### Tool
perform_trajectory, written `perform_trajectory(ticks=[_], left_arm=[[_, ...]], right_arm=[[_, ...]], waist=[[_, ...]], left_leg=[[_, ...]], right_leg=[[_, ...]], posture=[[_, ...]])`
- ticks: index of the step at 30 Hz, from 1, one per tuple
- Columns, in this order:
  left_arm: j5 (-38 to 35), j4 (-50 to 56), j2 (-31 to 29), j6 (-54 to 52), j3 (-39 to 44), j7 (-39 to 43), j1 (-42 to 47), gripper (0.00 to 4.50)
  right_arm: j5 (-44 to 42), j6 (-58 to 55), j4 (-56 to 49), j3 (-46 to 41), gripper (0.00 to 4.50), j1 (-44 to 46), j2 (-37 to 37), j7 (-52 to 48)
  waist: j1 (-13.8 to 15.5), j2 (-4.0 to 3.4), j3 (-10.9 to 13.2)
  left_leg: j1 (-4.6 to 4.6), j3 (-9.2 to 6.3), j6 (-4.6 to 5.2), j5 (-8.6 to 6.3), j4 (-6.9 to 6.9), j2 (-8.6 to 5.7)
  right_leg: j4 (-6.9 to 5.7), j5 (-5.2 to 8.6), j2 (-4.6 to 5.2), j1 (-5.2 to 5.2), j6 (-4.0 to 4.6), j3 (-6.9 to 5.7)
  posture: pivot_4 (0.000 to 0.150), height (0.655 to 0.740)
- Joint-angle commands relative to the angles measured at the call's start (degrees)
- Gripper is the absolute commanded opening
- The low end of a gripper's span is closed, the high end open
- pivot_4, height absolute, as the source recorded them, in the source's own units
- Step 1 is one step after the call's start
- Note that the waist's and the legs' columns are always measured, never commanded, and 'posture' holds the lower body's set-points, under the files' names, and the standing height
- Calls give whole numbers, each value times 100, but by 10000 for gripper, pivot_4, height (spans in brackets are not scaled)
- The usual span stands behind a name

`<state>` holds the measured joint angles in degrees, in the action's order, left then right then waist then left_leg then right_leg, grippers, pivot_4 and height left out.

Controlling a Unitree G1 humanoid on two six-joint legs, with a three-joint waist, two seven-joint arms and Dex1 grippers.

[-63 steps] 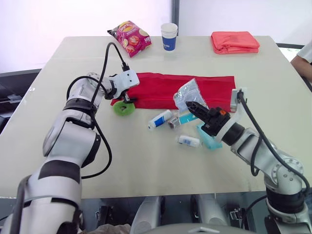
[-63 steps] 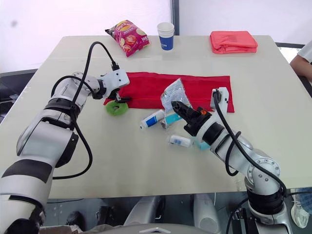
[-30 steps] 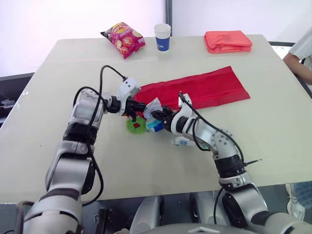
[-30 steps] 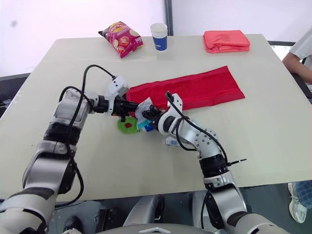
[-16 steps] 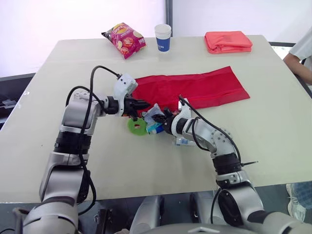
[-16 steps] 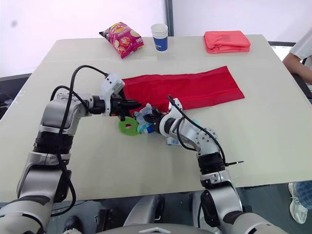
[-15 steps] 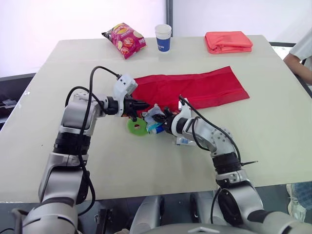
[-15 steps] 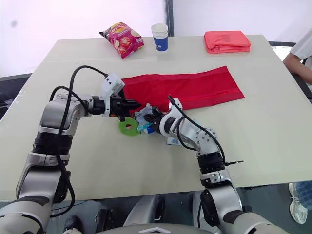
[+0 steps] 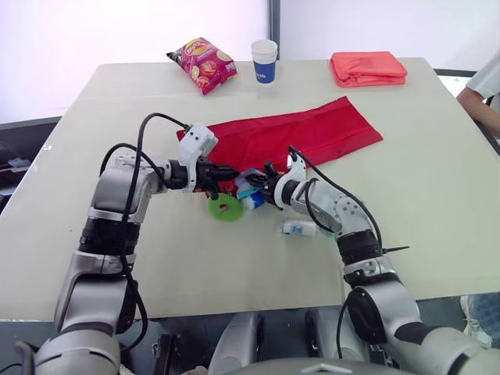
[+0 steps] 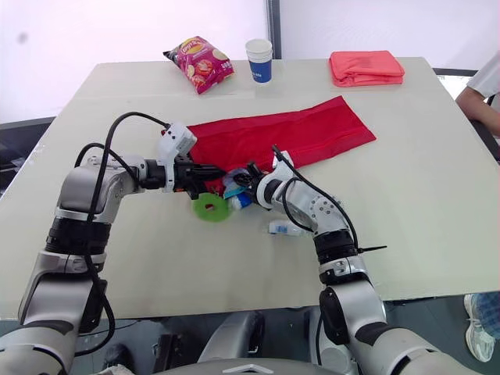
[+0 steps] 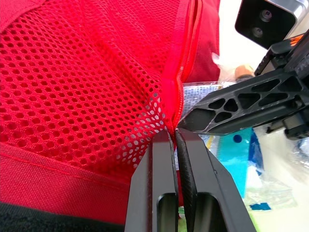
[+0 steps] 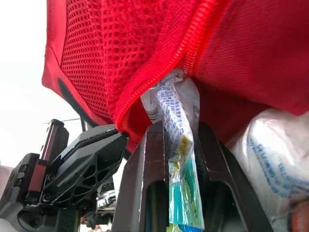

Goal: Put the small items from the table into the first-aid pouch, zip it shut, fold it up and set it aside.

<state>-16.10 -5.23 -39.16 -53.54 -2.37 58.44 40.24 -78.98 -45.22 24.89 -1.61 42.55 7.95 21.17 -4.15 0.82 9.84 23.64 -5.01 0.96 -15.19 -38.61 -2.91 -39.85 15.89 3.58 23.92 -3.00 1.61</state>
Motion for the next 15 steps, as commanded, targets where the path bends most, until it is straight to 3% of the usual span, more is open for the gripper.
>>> perform_trajectory(ticks=[1,8,10,12,13,15], left_arm=[[-260,259,-138,-208,-6,136,-95,0],[-114,-50,-392,-3,-184,80,-175,0],[-39,-237,-417,128,-209,23,-109,0],[-3,-367,-429,208,-226,1,-62,0],[34,-462,-432,281,-246,-17,-26,0],[74,-610,-438,390,-263,-29,30,0]], right_arm=[[400,140,245,23,583,437,877,-440],[1226,162,591,326,583,613,667,-1326],[1516,-42,294,565,10640,518,461,-1602],[1790,-175,64,689,16451,460,314,-1767],[2024,-294,-174,881,23707,442,117,-1940],[2343,-584,-792,1175,25739,357,-298,-2177]], waist=[[-30,-1,-1],[-113,-2,-8],[-130,-2,-9],[-134,-3,-10],[-133,-3,-10],[-125,-3,-9]], left_leg=[[-1,1,0,0,0,0],[-12,1,-6,4,11,3],[-20,5,-7,4,17,3],[-24,9,-7,4,23,4],[-24,9,-7,4,24,6],[-23,9,-7,4,24,6]], right_leg=[[0,0,-1,0,0,1],[-3,0,-2,-2,0,3],[-3,0,-4,-3,0,8],[-4,0,-4,-3,0,9],[-4,0,-3,-1,0,8],[-3,0,-2,-1,0,7]], posture=[[1500,7400],[1500,7400],[1500,7400],[1500,7400],[1500,7400],[1500,7400]])
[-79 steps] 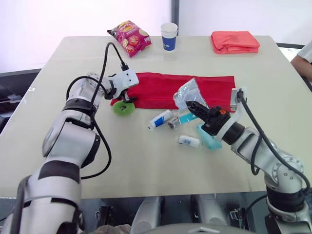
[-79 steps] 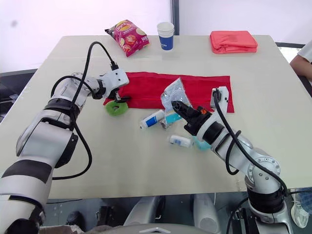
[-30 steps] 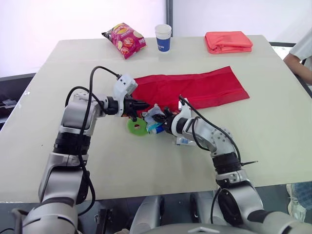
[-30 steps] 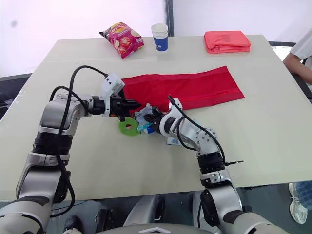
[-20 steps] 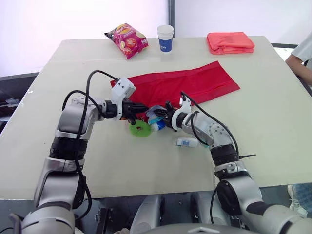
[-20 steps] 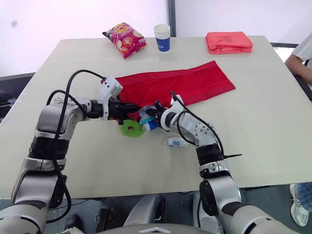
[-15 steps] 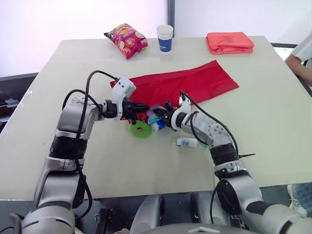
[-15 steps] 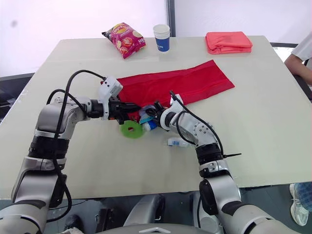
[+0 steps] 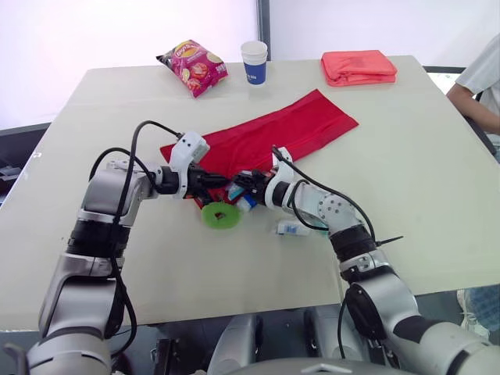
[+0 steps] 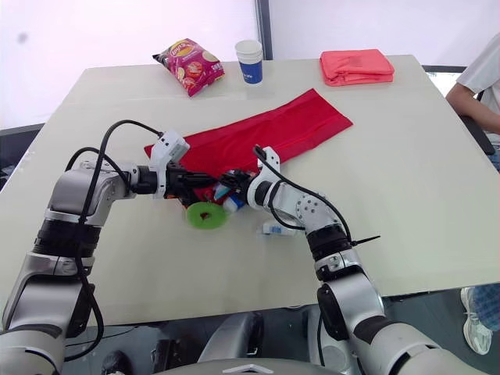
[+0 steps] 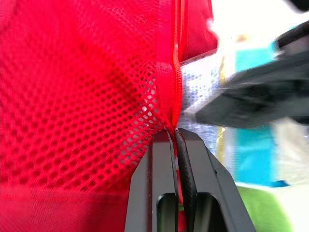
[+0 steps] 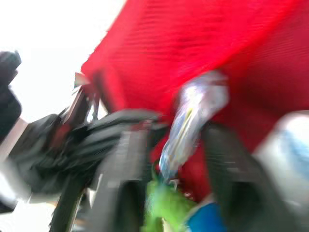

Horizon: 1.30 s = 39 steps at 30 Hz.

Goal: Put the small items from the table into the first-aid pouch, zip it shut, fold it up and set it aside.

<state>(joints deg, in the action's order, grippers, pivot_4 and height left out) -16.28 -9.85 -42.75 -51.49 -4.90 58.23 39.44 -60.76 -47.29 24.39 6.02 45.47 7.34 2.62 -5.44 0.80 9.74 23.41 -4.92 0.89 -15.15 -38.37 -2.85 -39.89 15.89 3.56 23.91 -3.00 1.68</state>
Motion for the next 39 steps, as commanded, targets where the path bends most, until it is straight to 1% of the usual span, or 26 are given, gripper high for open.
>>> perform_trajectory(ticks=[1,4,8,10,11,12,14,16,18,22,24,27,28,29,30,32,37,39], left_arm=[[100,-195,-82,220,-18,1,133,0],[127,-272,-81,335,-55,24,180,0],[141,-251,-19,385,-95,-3,241,0],[148,-198,-27,395,-109,0,222,0],[153,-180,-31,402,-115,0,212,0],[163,-168,-36,412,-122,-2,207,0],[175,-153,-19,415,-131,-23,214,0],[169,-130,6,395,-134,-48,225,0],[151,-84,15,366,-133,-71,217,0],[116,-5,11,318,-117,-96,193,0],[101,35,-5,291,-95,-114,178,0],[81,81,-28,264,-70,-127,150,0],[75,95,-32,258,-66,-129,139,0],[63,116,-32,244,-58,-134,128,0],[56,134,-29,234,-53,-141,119,0],[41,172,-22,211,-38,-154,101,0],[-4,221,1,178,-24,-199,100,0],[-23,240,18,168,-25,-224,102,0]], right_arm=[[678,-518,-1074,547,25739,24,-450,-451],[910,-795,-1645,625,25739,-83,-694,-586],[1628,-852,-2317,1073,25739,-165,-1208,-933],[1766,-879,-2700,1106,20742,-215,-1441,-1131],[1684,-998,-2918,1021,19534,-229,-1530,-1251],[1640,-1086,-3079,949,14370,-222,-1593,-1346],[1634,-1226,-3098,811,7958,-148,-1557,-1392],[1762,-1274,-2915,787,447,-99,-1431,-1411],[1950,-1269,-2719,879,447,-98,-1317,-1495],[2074,-1275,-2275,662,447,-169,-888,-1470],[2176,-1231,-2273,659,447,-162,-866,-1583],[2198,-1281,-2405,613,7554,-158,-907,-1752],[2226,-1301,-2431,625,12363,-160,-928,-1788],[2285,-1301,-2440,650,15218,-166,-950,-1821],[2379,-1278,-2431,707,19866,-172,-985,-1860],[2642,-1186,-2418,964,19866,-164,-1127,-2013],[3097,-968,-2272,1254,19866,-99,-1164,-2284],[3408,-758,-2138,1459,15095,-21,-1203,-2384]], waist=[[8,0,0],[41,0,0],[41,1,0],[46,1,0],[51,1,0],[54,1,0],[56,1,0],[59,1,0],[65,2,-1],[78,2,-1],[83,2,0],[113,2,-1],[130,2,-1],[132,2,-1],[131,2,-1],[134,2,-1],[133,2,-1],[136,2,-1]], left_leg=[[6,0,0,0,-1,-1],[32,-9,0,0,-11,-6],[33,-7,0,0,-11,-7],[34,-6,0,0,-10,-7],[35,-6,0,0,-10,-7],[36,-6,0,0,-11,-7],[36,-6,0,0,-11,-7],[35,-6,0,0,-10,-6],[35,-6,0,0,-11,-6],[36,-5,0,0,-11,-7],[36,-5,0,0,-11,-7],[36,-5,0,0,-12,-8],[36,-5,0,0,-13,-8],[36,-5,0,0,-13,-8],[36,-5,0,0,-13,-8],[36,-5,0,0,-12,-8],[36,-5,0,0,-12,-8],[36,-5,0,0,-13,-8]], right_leg=[[1,0,1,4,0,0],[4,0,6,19,0,-8],[1,0,8,24,0,-6],[1,0,8,26,0,-6],[1,0,8,26,0,-5],[2,0,8,26,0,-5],[1,0,8,26,0,-6],[0,0,7,26,0,-5],[0,0,7,26,0,-6],[1,0,8,26,0,-5],[1,0,9,26,0,-5],[1,0,9,26,0,-6],[2,0,9,26,0,-5],[2,0,9,26,0,-6],[1,0,9,26,0,-5],[1,0,8,26,0,-5],[0,0,8,27,0,-6],[0,0,8,26,0,-5]], posture=[[1500,7400],[1500,7400],[1500,7400],[1500,7400],[1500,7400],[1500,7400],[1500,7400],[1500,7400],[1500,7400],[1500,7400],[1500,7400],[1500,7400],[1500,7400],[1500,7400],[1500,7400],[1500,7400],[1500,7400],[1500,7400]])
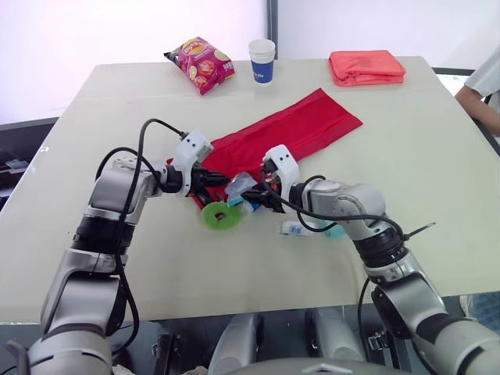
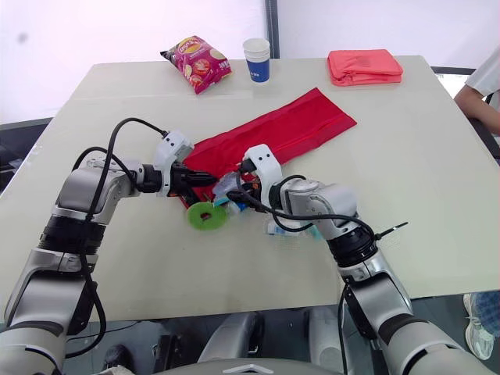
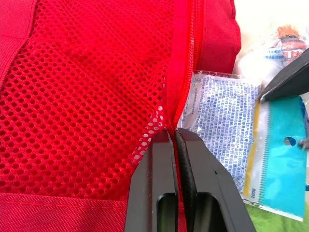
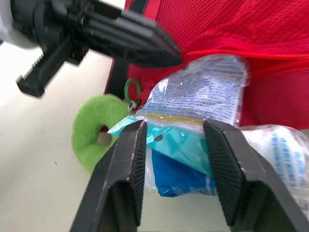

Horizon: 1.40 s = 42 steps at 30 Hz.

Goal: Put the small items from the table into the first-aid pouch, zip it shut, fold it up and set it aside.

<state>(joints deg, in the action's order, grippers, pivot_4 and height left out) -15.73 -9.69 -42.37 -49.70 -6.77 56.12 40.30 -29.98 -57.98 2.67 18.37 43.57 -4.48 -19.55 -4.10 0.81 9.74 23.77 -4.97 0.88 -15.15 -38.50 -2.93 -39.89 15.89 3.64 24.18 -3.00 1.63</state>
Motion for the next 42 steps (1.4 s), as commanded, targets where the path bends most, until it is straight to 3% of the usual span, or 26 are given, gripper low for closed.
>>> perform_trajectory(ticks=[1,4,7,8,19,35,42], left_arm=[[-93,246,-14,-21,162,-27,11,0],[-128,289,-8,-40,159,-50,-1,0],[-138,297,7,-34,151,-67,-5,0],[-139,298,16,-36,147,-74,-1,0],[-229,578,75,-153,177,-120,-146,0],[-88,611,-89,149,51,-20,-302,0],[-45,485,-70,289,24,44,-243,0]], right_arm=[[484,410,99,337,12752,203,-41,-221],[791,620,285,525,12752,257,3,-365],[1061,789,532,661,5886,297,116,-487],[1137,836,598,672,133,302,147,-524],[2219,1634,1648,1241,133,671,427,-1021],[3035,3548,3716,662,133,1420,1165,-1021],[3383,5159,5002,378,133,1796,1451,-576]], waist=[[2,0,0],[5,0,0],[2,0,0],[3,0,0],[-3,2,-2],[-27,1,-2],[-69,1,-2]], left_leg=[[0,0,0,0,-1,0],[0,0,0,0,-1,-1],[0,0,0,0,-1,-1],[-1,-1,-1,0,-1,-1],[-5,-1,-4,2,-2,0],[-7,-3,-10,5,1,2],[-10,-7,-16,9,2,2]], right_leg=[[0,0,0,0,0,0],[0,0,0,0,0,-1],[0,0,0,0,0,-1],[0,0,0,0,0,-1],[-2,0,-1,-2,0,-1],[-2,0,-3,-2,1,-1],[-6,-1,-5,-3,1,-3]], posture=[[1500,7400],[1500,7400],[1500,7400],[1500,7400],[1500,7400],[1500,7400],[1500,7400]])
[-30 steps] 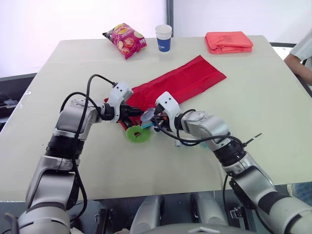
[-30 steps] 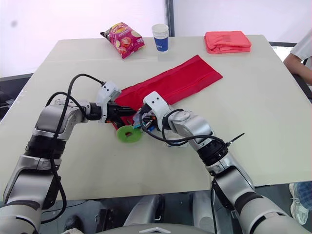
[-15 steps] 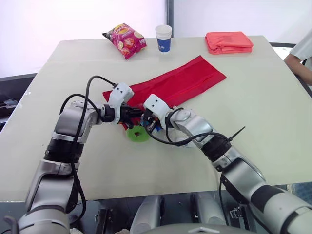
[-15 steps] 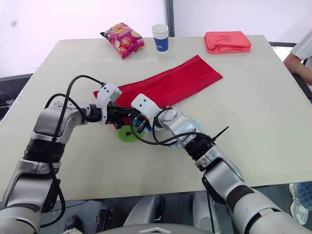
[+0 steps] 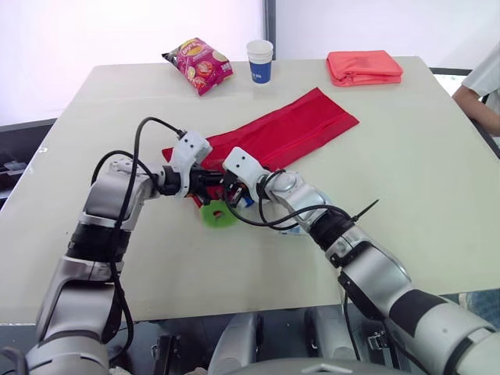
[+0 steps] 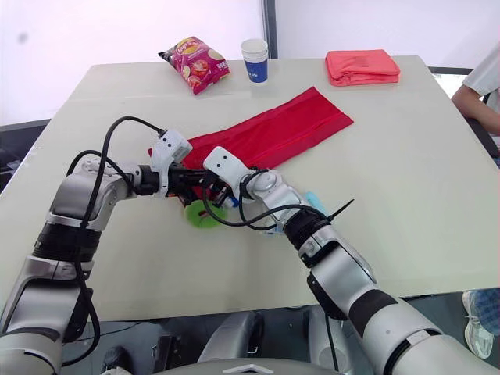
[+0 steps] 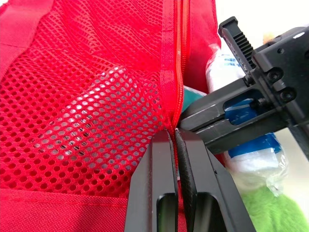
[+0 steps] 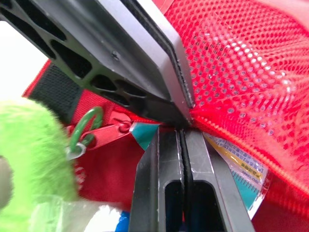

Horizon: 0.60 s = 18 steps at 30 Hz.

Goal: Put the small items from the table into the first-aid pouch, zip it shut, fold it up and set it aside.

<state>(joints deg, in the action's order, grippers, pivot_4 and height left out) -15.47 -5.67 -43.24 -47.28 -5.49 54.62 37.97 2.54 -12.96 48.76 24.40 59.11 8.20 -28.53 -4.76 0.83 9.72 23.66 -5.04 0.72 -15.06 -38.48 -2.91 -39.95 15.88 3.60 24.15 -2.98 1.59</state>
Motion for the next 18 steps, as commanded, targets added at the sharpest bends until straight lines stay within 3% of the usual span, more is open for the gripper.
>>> perform_trajectory(ticks=[1,5,8,14,18], left_arm=[[-68,80,17,56,-106,202,-8,0],[43,62,-79,244,-179,273,-51,0],[159,-148,-113,458,-176,270,0,0],[391,-671,-139,907,-234,374,191,0],[437,-764,-52,998,-286,414,264,0]], right_arm=[[129,799,539,-279,133,285,225,342],[612,1725,1030,-26,133,348,177,642],[511,1780,751,-141,133,152,57,156],[261,699,-870,-144,133,-313,-372,-1172],[652,171,-743,101,133,-146,-339,-1183]], waist=[[-7,0,0],[-21,0,0],[-34,0,0],[-65,-2,1],[-76,-2,1]], left_leg=[[0,-2,-1,1,0,0],[-2,-4,-3,2,1,0],[-2,-5,-4,2,2,0],[5,-10,-4,2,5,0],[6,-11,-4,2,5,0]], right_leg=[[0,0,0,-1,0,-2],[0,0,0,-3,0,-3],[1,0,-1,-3,0,-4],[5,0,-2,1,0,-8],[3,0,-2,3,0,-10]], posture=[[1500,7400],[1500,7400],[1500,7400],[1500,7400],[1500,7400]])
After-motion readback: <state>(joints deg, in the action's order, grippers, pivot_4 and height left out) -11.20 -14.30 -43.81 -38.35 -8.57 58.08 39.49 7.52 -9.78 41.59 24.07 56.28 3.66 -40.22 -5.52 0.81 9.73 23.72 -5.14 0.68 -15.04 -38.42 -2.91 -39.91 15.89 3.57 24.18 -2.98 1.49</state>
